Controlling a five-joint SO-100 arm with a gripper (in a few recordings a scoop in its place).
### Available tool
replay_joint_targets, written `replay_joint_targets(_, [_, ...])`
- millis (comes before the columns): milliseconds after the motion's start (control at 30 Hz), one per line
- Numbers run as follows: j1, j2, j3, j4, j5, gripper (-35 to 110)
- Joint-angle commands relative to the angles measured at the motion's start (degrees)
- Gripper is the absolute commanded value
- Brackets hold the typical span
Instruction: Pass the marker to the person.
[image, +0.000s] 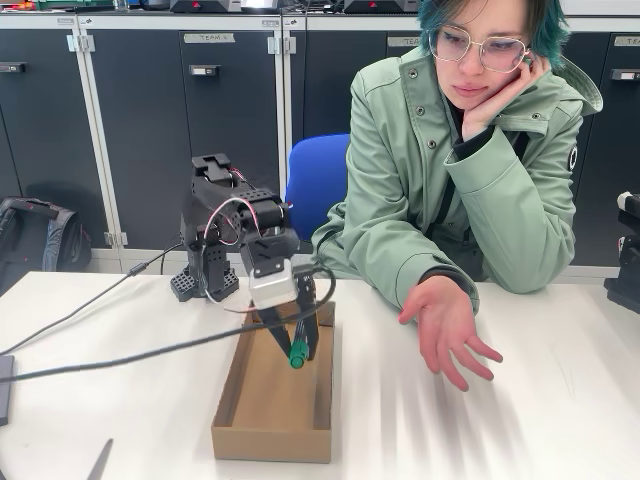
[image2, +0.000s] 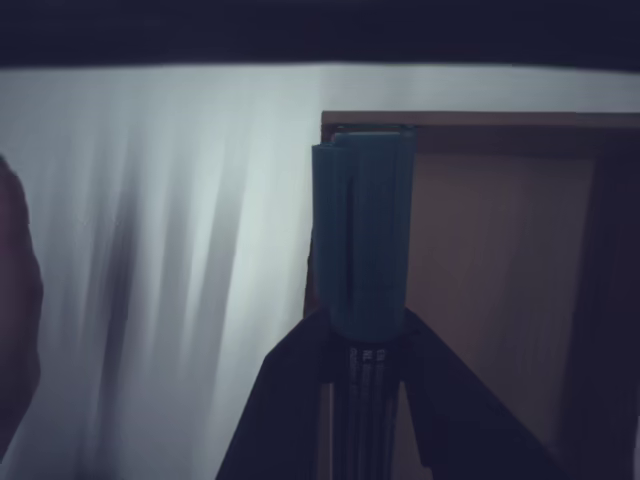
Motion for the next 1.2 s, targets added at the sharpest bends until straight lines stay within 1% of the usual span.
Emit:
replay_joint_targets(0, [-4.83, 11.34, 0.44, 3.34, 0.26, -5])
replay_joint_targets(300, [-7.91, 21.45, 2.46, 13.8, -0.09, -5])
replay_joint_targets(467, [-8.88, 25.22, 2.29, 13.71, 1.14, -5])
replay_joint_targets(567, [-10.11, 27.95, 3.78, 9.32, 1.93, -5])
replay_joint_targets(800, [-12.92, 32.43, 9.05, -8.44, 4.92, -5])
replay_joint_targets(900, [-14.33, 32.7, 10.02, -13.97, 5.98, -5])
replay_joint_targets(1067, [-18.72, 32.61, 10.99, -18.9, 5.8, -5])
replay_joint_targets(1167, [-22.5, 31.99, 10.11, -18.98, 3.69, -5])
